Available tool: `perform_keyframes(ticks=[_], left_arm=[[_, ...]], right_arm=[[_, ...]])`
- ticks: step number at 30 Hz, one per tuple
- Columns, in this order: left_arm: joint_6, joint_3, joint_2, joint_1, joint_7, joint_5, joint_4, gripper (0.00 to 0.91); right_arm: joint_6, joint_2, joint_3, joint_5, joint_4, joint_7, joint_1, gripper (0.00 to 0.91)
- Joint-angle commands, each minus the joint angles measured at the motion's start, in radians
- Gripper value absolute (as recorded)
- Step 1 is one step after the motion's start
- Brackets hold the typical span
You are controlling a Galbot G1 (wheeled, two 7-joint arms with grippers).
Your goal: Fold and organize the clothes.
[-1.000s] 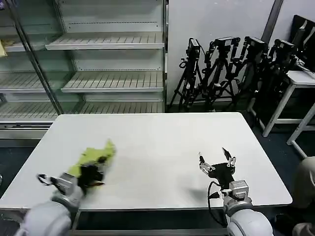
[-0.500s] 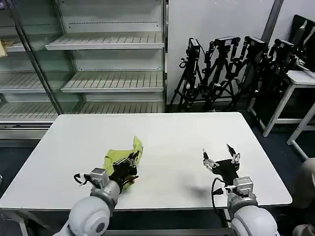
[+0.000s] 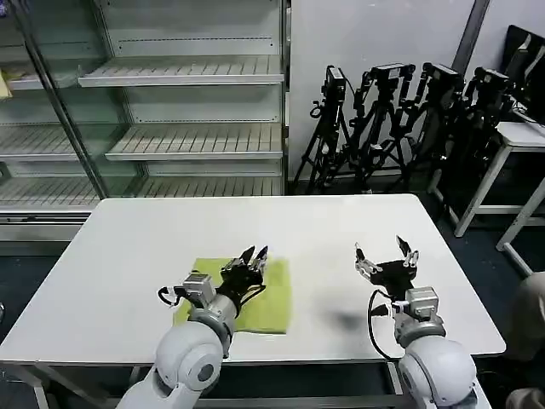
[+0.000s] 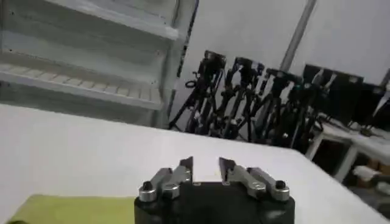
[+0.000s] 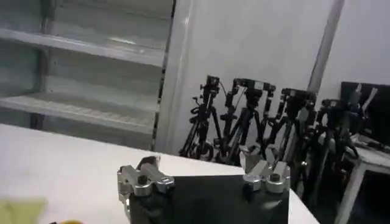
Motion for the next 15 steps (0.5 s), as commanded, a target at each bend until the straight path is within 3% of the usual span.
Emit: perform_keyframes(ticks=[1, 3, 7, 10, 15], left_arm=[[-0.025, -0.037, -0.037, -0.031, 0.055, 0.023, -0.022, 0.907], [-0.043, -0.100, 0.001, -0.020, 0.141, 0.094, -0.019, 0.907], [-0.175, -0.299, 0.093, 0.049, 0.363, 0.387, 0.066, 0.907], [-0.334, -0.448, 0.121, 0.128, 0.517, 0.459, 0.152, 0.907], [-0.454, -0.558, 0.132, 0.201, 0.612, 0.472, 0.243, 0.907]], right_arm=[[0.028, 0.023, -0.015, 0.007, -0.086, -0.020, 0.083, 0.907], [0.042, 0.030, -0.021, 0.005, -0.099, -0.028, 0.092, 0.907], [0.057, 0.054, -0.035, -0.030, -0.143, -0.045, 0.117, 0.907], [0.114, 0.076, -0.046, -0.030, -0.190, -0.048, 0.130, 0.907], [0.148, 0.099, -0.061, -0.039, -0.236, -0.046, 0.146, 0.907]])
